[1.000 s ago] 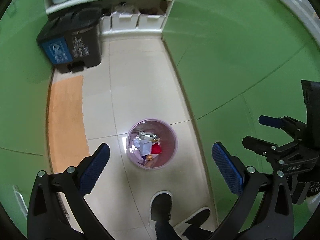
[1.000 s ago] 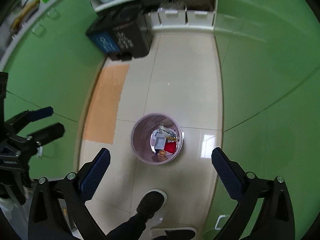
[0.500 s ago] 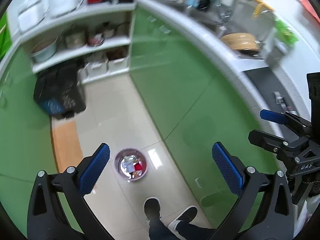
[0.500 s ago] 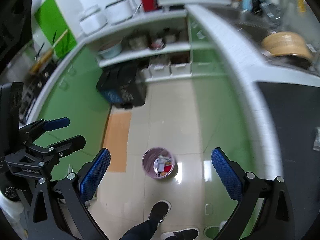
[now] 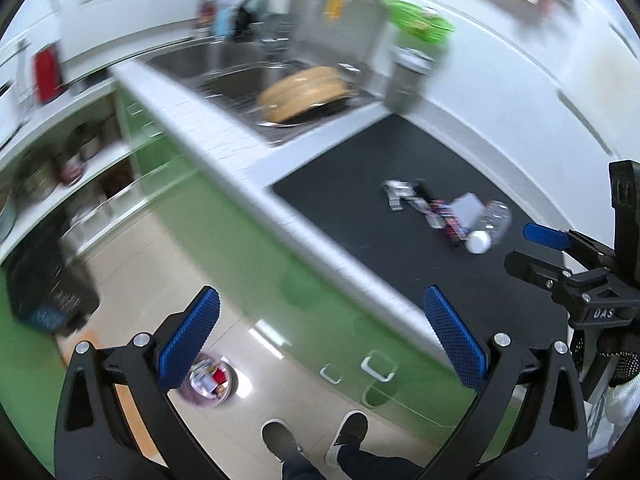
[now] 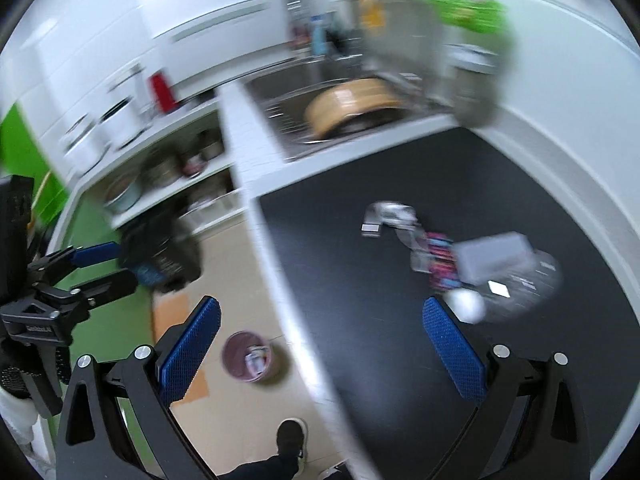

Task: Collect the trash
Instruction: 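Move both tools back over the counter, then grasp the clear plastic bottle with the right tool while the left tool grasps the grey lanyard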

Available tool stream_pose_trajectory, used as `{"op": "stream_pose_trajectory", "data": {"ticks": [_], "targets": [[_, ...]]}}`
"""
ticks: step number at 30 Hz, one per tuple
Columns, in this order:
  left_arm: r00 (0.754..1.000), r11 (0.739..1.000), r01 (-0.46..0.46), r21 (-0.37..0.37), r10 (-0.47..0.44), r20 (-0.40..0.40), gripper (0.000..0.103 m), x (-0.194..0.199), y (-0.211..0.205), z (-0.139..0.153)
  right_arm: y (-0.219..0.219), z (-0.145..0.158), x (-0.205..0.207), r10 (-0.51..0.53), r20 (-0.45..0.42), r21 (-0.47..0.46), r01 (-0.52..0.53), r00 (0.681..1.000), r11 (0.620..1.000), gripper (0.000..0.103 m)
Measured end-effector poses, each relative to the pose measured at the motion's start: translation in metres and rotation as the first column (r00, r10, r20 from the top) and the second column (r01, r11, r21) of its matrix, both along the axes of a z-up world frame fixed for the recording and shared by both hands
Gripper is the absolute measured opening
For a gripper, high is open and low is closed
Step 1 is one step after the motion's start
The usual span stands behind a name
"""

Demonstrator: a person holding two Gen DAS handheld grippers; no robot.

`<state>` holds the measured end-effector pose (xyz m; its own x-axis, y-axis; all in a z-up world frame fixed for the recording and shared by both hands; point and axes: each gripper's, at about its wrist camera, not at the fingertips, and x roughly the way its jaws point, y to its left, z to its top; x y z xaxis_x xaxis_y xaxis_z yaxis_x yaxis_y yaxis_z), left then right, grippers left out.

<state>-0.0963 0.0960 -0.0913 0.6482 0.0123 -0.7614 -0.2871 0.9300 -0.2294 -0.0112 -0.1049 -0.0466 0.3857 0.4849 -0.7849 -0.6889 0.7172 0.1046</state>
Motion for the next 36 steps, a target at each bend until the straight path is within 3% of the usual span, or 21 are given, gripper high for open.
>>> {"op": "stream_pose_trajectory", "data": {"ticks": [7,17,21,31,36], "targets": [[0.991,0.991,0.13,0.014,-0.131,0.008,0.1,0.059,-0.045,0.01,-0.075,0.013,0.037,-0.167,0.013,0.005,0.167,0.986,0.986,0.097],[0.977,0.976,0.211,0.057,-0.211,-0.011,0.1,0.119,-0.079,0.003,-0.099,-0.017,0.09,-0.338,-0.048,-0.048,0.335,0.94,0.941,0.097],[0.972,0.97,0.235,0.059,-0.234,-0.027,0.1,0.135,-0.084,-0.004,-0.102,-0.038,0.109,-0.434,-0.125,-0.051,0.431,0.892,0.901,0.097],[0.958,0.957,0.286,0.052,-0.284,-0.045,0.1,0.155,-0.081,-0.015,-0.107,-0.081,0.145,-0.621,-0.331,-0.04,0.647,0.71,0.761,0.097],[0.958,0.958,0.285,0.036,-0.283,-0.046,0.1,0.157,-0.076,-0.02,-0.104,-0.09,0.151,-0.643,-0.364,-0.042,0.677,0.674,0.734,0.096]]}}
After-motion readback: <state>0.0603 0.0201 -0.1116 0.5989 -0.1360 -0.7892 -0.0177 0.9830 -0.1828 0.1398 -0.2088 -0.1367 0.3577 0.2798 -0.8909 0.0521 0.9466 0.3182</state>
